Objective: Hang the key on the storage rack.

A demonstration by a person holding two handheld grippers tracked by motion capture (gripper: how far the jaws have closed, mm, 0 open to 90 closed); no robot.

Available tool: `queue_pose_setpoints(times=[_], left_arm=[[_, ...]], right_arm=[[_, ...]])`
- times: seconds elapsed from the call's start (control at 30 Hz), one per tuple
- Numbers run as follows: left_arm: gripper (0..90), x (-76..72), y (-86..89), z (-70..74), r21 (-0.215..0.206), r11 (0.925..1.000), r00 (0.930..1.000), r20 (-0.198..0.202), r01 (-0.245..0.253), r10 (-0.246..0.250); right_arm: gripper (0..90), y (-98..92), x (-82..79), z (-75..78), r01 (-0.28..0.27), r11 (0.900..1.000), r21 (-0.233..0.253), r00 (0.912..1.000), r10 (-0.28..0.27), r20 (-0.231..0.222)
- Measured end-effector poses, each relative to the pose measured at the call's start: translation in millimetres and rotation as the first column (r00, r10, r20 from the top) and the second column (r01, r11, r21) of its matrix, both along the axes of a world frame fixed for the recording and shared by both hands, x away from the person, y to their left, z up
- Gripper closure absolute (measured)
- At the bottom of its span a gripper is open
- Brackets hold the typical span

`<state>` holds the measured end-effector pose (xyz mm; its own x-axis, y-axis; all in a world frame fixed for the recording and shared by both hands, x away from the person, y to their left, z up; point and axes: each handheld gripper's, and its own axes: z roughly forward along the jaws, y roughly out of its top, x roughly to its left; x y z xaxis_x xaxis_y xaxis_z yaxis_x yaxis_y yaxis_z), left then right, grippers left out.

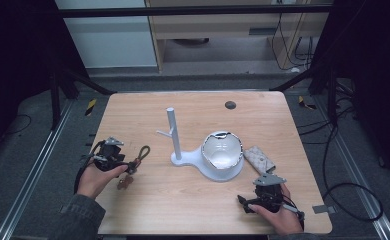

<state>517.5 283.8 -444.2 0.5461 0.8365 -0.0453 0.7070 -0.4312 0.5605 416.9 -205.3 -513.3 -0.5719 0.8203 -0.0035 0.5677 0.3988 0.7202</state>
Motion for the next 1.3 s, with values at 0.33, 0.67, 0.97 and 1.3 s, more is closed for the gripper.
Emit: queue_pose_setpoints(times=[0.33, 0.67, 0.97, 1.3], left_arm=[[51.1, 19.1, -15.8, -10.1, 0.114, 0.9932, 0.9963, -0.085, 0.022, -0.012], [54.3, 26.8, -20.8, -18.1, 0.144, 0.9893, 0.9927, -0.121, 0.023, -0.006], [58.2, 30.9, -22.1, -21.5, 0.166, 0.9857, 0.9907, -0.136, 0.031, -0.008], [65.2, 31.4, -23.9, -23.1, 0.180, 0.9828, 0.9903, -0.138, 0.040, -0.015]], right_arm=[[0.5, 0.0, 0.0, 0.0, 0.000, 1.000, 0.000, 1.0000, 0.000, 0.000], [0.5, 0.0, 0.0, 0.0, -0.001, 1.000, 0.001, 1.0000, 0.001, 0.000], [0.5, 0.0, 0.0, 0.0, 0.000, 1.000, 0.000, 1.0000, 0.000, 0.000], [0.5, 0.0, 0.0, 0.0, 0.000, 1.000, 0.000, 1.0000, 0.000, 0.000]])
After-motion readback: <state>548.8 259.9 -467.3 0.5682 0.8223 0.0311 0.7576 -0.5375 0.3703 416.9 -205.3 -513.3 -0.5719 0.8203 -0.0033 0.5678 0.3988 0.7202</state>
